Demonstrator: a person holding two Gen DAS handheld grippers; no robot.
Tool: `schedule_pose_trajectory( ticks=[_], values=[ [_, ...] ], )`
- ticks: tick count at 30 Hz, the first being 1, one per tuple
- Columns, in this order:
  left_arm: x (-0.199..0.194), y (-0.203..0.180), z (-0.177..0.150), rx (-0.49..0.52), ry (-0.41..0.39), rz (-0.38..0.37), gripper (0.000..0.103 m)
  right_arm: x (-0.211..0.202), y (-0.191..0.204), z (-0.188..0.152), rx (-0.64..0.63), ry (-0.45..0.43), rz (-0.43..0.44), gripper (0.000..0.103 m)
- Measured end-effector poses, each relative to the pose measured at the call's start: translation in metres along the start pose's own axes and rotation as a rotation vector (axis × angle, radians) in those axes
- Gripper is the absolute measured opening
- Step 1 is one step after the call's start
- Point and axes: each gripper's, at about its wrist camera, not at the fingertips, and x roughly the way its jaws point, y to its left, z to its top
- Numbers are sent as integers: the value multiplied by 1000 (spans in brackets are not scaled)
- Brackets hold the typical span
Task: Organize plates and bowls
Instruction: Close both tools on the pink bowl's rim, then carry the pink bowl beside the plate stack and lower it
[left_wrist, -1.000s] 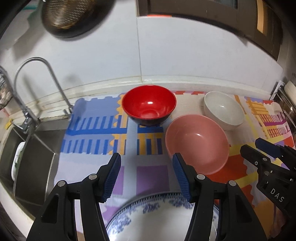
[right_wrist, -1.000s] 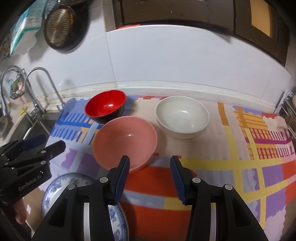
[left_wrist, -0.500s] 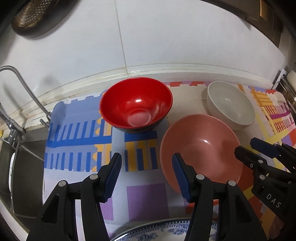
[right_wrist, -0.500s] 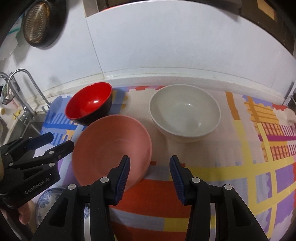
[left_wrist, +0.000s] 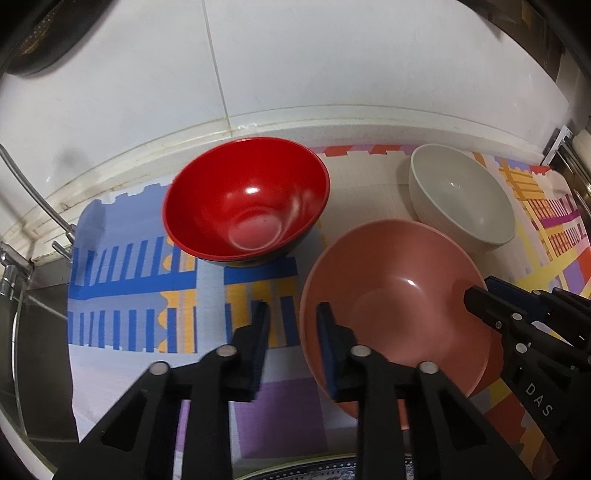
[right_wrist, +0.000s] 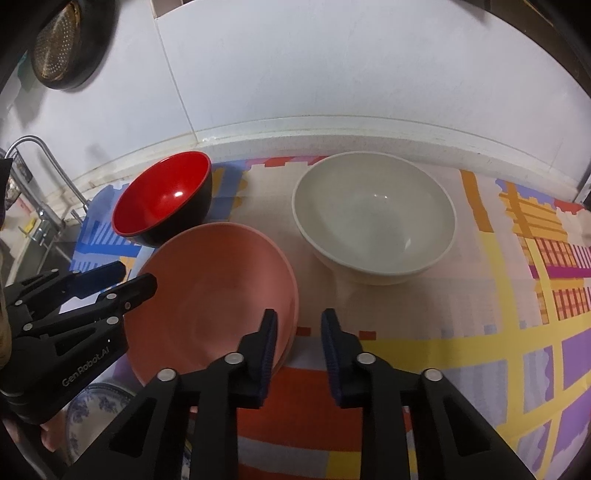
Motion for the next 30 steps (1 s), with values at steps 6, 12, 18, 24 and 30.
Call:
schedule_pose_trajectory(
  ticks=[6, 12, 18, 24, 30],
  values=[
    [6, -4, -1, 6, 14, -16, 7, 2, -1, 0, 12, -5, 15, 14],
    [-1, -7, -3, -3, 7, -16, 7, 0, 2, -2, 8, -7, 18, 9],
    [-14, -14, -6, -9, 17, -21, 7, -12, -4, -5, 39, -16, 31, 9],
    [-39, -26, -13, -3, -9, -43, 7, -38, -11, -12, 61, -35, 24, 9],
    [-62, -49, -25, 26, -24, -79, 7, -67, -24, -24, 92, -45, 14, 9]
  ],
)
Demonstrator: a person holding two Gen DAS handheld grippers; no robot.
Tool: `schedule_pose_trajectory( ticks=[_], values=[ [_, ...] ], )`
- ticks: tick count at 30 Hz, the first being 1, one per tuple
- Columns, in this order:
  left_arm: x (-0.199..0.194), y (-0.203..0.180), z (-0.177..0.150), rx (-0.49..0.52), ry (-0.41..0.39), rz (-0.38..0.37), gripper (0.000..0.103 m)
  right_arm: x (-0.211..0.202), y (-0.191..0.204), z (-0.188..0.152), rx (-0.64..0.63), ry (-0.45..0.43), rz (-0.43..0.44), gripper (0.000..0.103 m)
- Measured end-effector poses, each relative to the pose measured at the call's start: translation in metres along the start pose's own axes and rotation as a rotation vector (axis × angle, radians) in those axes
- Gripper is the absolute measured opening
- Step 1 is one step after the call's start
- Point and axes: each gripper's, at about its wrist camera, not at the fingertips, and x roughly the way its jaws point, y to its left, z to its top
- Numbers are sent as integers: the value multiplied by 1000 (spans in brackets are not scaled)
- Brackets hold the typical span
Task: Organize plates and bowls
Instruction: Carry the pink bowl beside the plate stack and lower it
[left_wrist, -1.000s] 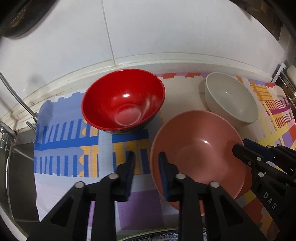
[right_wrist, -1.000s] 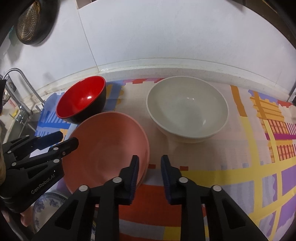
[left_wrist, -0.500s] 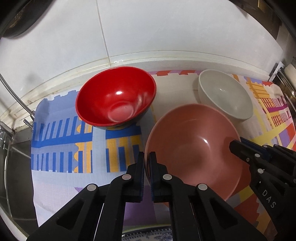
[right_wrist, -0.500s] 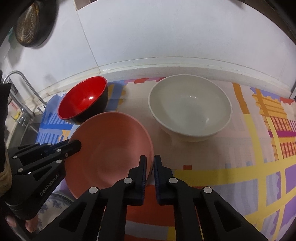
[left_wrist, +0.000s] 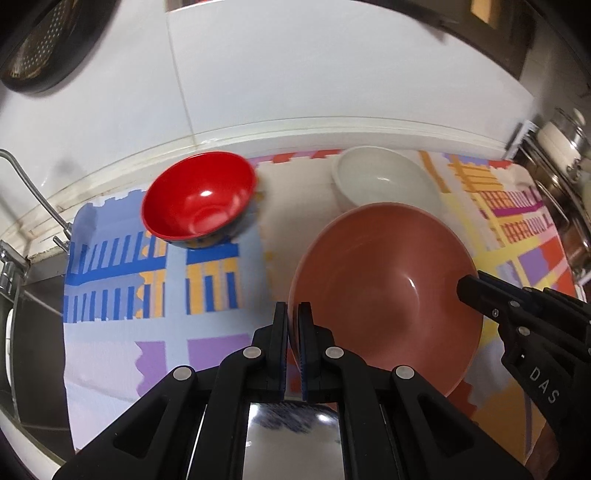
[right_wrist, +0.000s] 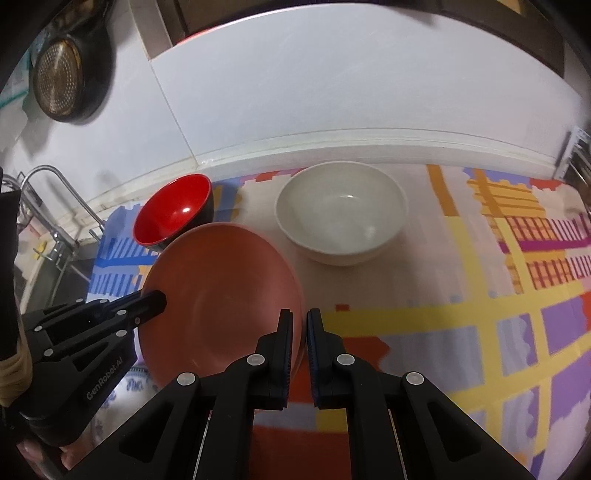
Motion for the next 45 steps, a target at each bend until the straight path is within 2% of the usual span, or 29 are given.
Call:
schedule_pose_trajectory(
  ticks=[8, 17, 32, 45],
  values=[
    [-16, -31, -20, 33, 7, -51, 7, -37, -22, -21, 37, -9, -42, 9],
    [-19, -71, -51, 91, 65, -100, 7, -63, -47, -58, 91, 20, -81, 9],
    [-12, -130, -77, 174, 135, -160, 8, -82, -96, -106, 189, 66, -139, 9],
    [0, -153, -87, 186, 177, -170, 11, -80, -121, -124, 226, 96, -152, 10]
  ],
)
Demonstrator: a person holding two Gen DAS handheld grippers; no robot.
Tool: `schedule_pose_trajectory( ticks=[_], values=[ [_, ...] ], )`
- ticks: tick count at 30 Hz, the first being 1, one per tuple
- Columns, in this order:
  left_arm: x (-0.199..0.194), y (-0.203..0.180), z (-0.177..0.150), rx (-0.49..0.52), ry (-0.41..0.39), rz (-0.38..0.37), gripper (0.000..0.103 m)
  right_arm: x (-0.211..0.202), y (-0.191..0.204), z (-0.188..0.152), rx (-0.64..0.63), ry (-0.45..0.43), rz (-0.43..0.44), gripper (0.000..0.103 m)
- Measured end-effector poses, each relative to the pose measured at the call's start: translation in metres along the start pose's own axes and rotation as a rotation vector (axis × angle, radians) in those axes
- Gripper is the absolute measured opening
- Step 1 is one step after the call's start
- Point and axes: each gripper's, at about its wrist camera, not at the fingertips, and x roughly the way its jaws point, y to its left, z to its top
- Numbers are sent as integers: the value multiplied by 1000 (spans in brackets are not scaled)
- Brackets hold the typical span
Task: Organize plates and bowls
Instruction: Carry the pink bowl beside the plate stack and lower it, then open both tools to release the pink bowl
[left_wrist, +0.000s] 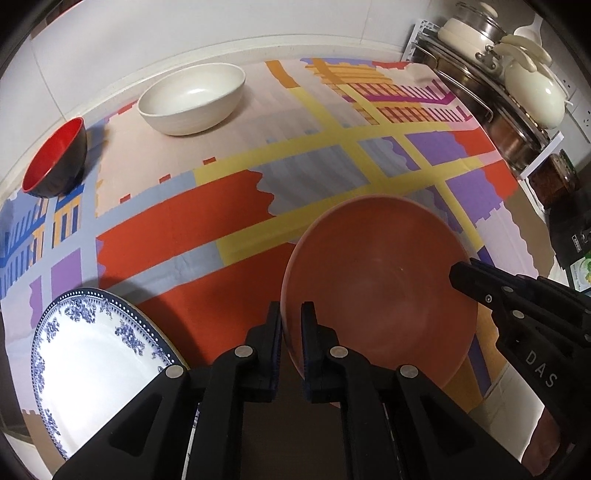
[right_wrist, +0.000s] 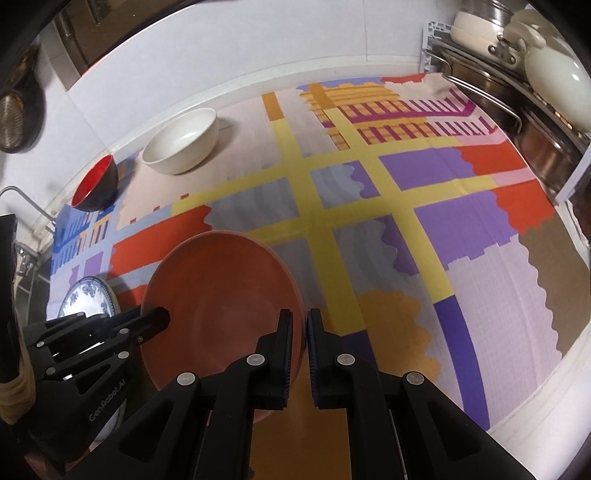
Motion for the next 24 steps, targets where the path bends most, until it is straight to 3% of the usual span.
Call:
schedule_pose_trajectory(
  ticks=[11, 19, 24],
  values=[
    [1, -3, 2, -6, -3, 0, 16, 5, -2, -2, 1, 21, 21, 10],
    [-9, 0, 5, 0, -51, 28, 38, 6, -2, -1, -5, 25, 28, 11],
    [-22, 7, 9, -1, -98, 54, 46, 0, -1, 1, -13, -4, 11, 28]
  ],
)
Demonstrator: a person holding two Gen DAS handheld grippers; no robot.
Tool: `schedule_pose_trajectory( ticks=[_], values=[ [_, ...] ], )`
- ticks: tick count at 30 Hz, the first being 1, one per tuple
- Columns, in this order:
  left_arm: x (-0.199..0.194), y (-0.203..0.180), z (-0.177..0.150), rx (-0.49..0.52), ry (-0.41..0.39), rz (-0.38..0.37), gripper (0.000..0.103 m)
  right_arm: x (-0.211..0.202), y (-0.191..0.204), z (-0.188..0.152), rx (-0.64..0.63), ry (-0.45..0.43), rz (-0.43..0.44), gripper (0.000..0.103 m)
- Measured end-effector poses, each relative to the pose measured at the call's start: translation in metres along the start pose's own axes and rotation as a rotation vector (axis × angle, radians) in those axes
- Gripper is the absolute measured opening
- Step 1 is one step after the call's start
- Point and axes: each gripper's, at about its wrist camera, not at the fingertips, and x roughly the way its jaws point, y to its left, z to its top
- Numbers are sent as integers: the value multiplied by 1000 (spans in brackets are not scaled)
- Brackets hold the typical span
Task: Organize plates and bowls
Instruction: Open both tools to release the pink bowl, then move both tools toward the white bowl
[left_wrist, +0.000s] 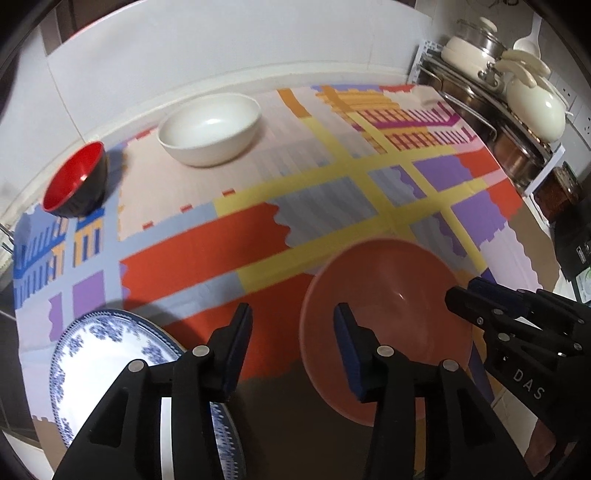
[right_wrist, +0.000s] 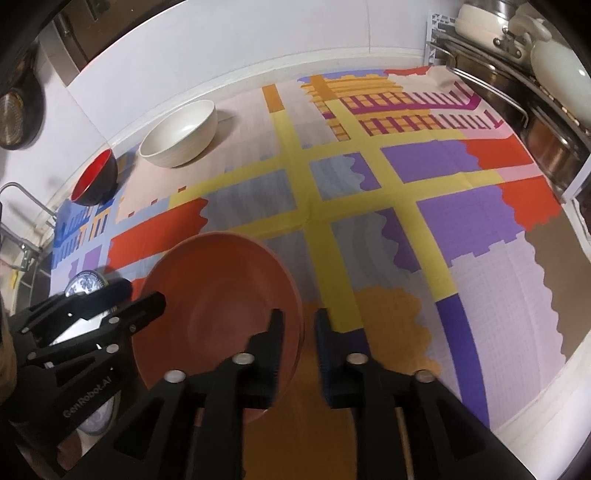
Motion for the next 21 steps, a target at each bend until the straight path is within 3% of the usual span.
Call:
schedule_pose_trajectory(
  ticks=[3, 8, 21],
  values=[
    [-8, 6, 4, -1, -28, 6, 56, -6, 3, 3, -9, -16, 5, 28],
    [-23, 17, 14, 2, -90, 36, 59, -15, 13, 13, -32, -51, 16, 35],
    [-48, 51, 35, 2, -187, 84, 59, -25, 49, 46, -89, -123, 66, 36]
  ],
)
